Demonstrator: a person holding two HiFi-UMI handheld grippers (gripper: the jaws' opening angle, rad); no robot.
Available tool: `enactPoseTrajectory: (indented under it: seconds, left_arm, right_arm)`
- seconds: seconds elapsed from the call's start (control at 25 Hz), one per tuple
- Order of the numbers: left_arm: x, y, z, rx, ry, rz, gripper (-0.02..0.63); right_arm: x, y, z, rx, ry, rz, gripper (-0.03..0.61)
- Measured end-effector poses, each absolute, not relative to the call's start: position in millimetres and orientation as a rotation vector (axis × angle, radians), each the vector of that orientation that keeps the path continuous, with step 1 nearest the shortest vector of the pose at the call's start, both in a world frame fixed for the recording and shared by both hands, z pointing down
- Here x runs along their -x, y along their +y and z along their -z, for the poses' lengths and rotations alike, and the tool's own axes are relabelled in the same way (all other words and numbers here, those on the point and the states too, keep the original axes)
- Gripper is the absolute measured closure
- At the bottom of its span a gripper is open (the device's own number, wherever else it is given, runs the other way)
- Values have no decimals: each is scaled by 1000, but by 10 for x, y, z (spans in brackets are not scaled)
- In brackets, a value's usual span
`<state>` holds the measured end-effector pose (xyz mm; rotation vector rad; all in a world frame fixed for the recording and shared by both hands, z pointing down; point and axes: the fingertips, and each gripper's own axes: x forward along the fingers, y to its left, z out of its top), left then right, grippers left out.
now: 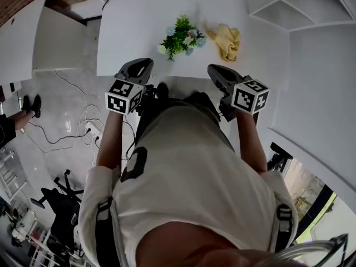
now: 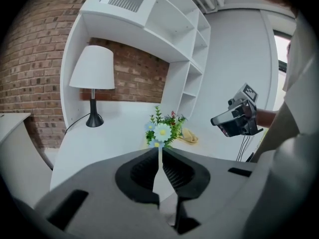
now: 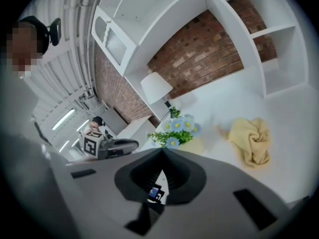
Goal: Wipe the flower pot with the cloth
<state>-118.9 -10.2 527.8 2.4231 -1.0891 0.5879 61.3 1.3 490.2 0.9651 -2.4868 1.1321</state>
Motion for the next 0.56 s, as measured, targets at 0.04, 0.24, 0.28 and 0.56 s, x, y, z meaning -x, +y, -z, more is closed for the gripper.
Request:
enactPoseTrajectory:
  seconds: [0.04, 0.24, 0.28, 0.56]
  left_arm:
    - [1172, -103, -5227, -2425, -1106, -589, 574]
    - [1047, -72, -5092, -2411, -1209, -592, 574]
    - [1000, -49, -5086, -2398, -1224, -582, 574]
    - [412, 141, -5119, -2321, -1266, -530, 574]
  right_arm:
    - [-564, 61, -4866, -930, -2506, -1142, 568]
    - [-477, 271, -4805, -754, -2559, -1153, 568]
    - [-501, 309, -4797, -722, -2567, -1162, 568]
    - [-1017, 485, -4789, -632, -2564, -1191, 568]
